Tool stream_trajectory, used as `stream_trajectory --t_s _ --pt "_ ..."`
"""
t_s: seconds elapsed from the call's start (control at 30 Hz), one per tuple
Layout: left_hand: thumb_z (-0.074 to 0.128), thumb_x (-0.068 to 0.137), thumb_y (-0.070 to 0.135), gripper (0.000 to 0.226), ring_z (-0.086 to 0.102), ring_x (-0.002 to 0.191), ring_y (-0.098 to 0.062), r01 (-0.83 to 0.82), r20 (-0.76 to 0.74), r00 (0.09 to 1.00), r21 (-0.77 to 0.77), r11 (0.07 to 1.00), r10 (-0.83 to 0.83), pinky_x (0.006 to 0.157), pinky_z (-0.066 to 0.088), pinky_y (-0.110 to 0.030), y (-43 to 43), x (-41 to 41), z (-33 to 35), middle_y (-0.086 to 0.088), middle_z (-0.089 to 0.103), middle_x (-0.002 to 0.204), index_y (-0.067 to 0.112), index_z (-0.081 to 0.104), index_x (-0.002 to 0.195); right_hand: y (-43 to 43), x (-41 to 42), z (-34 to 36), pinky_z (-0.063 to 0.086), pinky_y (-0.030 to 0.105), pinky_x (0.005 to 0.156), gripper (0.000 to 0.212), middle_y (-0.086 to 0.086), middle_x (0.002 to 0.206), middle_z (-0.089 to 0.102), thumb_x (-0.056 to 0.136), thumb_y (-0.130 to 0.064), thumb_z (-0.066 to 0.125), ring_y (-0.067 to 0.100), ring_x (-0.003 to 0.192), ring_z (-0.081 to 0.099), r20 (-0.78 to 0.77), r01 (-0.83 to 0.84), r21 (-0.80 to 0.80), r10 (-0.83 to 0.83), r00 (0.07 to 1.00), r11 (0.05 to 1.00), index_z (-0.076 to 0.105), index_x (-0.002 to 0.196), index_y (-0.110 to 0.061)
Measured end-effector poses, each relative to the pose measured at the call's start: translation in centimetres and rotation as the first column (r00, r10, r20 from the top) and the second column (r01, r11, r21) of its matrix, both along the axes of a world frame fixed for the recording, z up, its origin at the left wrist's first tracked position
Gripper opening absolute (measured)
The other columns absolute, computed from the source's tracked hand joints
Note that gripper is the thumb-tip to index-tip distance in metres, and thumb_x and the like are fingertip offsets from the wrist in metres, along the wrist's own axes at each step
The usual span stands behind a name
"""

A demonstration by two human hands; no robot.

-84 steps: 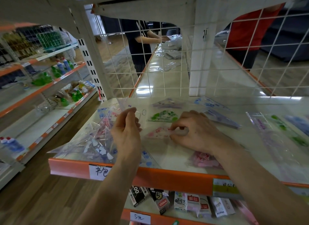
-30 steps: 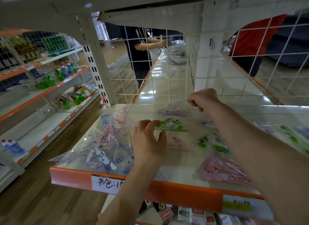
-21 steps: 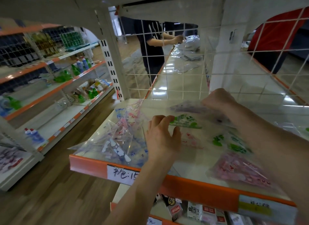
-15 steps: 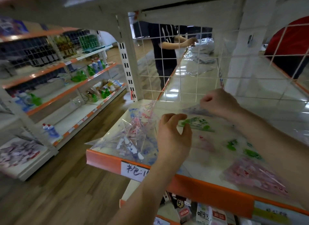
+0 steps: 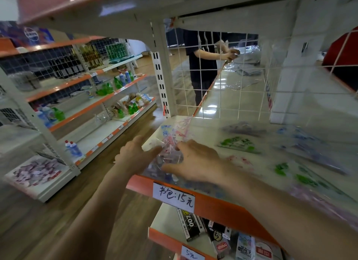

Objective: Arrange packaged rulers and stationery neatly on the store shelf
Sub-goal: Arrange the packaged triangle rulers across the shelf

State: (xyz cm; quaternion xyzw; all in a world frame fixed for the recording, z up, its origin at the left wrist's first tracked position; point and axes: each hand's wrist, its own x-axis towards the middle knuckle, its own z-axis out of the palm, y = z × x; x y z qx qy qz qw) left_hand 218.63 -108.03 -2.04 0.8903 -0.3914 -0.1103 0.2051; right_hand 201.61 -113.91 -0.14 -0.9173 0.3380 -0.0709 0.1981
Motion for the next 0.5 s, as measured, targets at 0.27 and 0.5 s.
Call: stream_trajectory --t_s 0.27,0.5 --pt "0.062 0.073 0.068 0.083 0.062 0.098 -0.021 0.093 -0.144 0.986 0.08 0.992 -0.081 0.088 0.051 -0.041 0.8 0.2 1.2 -0.007 0.057 0.128 0.02 0.042 0.138 -0.1 1.0 -0.6 0.038 0.033 0.073 0.067 0.004 0.119 0.045 0.074 -0.061 0.064 0.024 0.103 0.048 -0.104 -0.002 -0.01 0.001 0.995 1.0 0.048 0.121 -0.016" --pt "0.074 0.077 0.039 0.076 0.055 0.078 -0.005 0.204 -0.123 0.975 0.164 0.965 -0.185 0.071 0.043 -0.021 1.0 0.4 2.9 0.001 0.057 0.106 0.02 0.039 0.141 -0.5 1.2 -0.2 0.043 0.036 0.082 0.078 0.003 0.126 0.045 0.071 -0.058 0.069 0.024 0.112 0.048 -0.119 0.02 0.08 -0.011 0.993 0.997 0.04 0.13 -0.017"
